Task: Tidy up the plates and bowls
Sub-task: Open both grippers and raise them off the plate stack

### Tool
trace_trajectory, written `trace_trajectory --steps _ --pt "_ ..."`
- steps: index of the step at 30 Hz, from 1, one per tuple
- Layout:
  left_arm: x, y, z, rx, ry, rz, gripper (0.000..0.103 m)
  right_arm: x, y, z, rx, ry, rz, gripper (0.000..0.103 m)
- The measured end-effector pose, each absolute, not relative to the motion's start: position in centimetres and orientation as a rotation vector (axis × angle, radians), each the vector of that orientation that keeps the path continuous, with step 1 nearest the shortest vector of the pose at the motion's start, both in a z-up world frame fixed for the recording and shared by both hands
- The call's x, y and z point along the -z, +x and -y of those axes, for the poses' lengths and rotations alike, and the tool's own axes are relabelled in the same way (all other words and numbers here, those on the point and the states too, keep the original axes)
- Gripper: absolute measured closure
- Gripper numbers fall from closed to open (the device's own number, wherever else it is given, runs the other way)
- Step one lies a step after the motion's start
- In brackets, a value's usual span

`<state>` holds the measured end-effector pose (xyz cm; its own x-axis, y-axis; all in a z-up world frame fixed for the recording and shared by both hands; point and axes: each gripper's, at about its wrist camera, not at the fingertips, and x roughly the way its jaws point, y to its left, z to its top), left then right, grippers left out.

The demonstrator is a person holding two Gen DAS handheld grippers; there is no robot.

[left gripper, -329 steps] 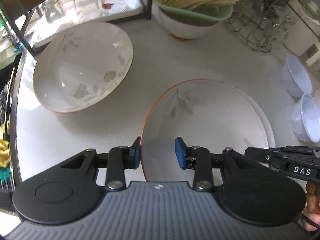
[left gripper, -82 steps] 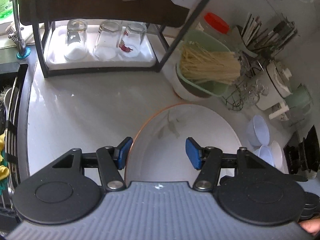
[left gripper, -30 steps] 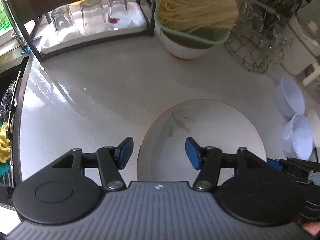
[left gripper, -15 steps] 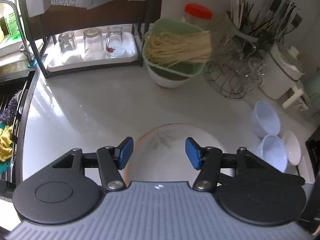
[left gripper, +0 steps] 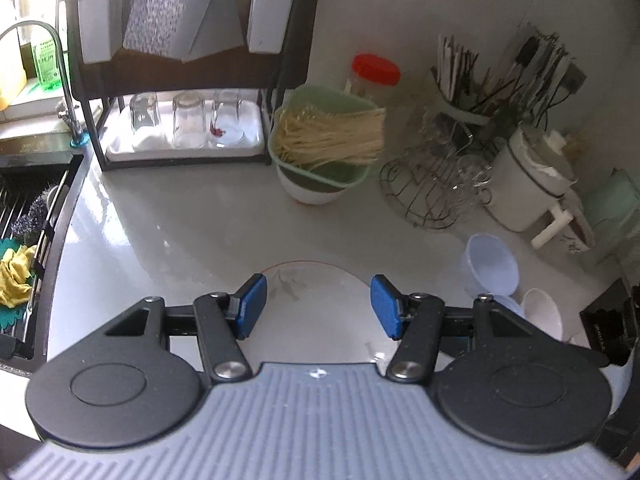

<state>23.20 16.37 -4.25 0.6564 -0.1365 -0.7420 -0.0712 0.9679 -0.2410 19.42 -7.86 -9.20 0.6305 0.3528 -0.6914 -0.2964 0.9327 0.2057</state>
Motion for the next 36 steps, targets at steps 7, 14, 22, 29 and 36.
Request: trace_trajectory --steps 7,14,22,29,36 --pt "1.6 20.5 -16.7 0.079 -0.271 -0.804 0.04 4.8 17.1 9.5 -0.36 0.138 -0.708 0.076" --pt "0.8 17.9 -17.6 0.115 -0.255 -0.801 0.04 2.0 14.1 9.0 -0.348 0.133 -0.632 0.076" --pt "0.6 15.6 -19.2 0.158 -0.264 -0.789 0.04 1.8 11.1 7.4 -0.344 0.163 -0.635 0.076" --pt "2.0 14.6 -19.7 0.173 -0.257 -0.813 0.04 1.9 9.9 6.3 -0.302 0.151 -0.623 0.076" --pt "3.4 15.5 -18.3 0.169 -0.261 -0.817 0.04 3.2 9.9 7.0 -0.292 0.131 -0.619 0.076"
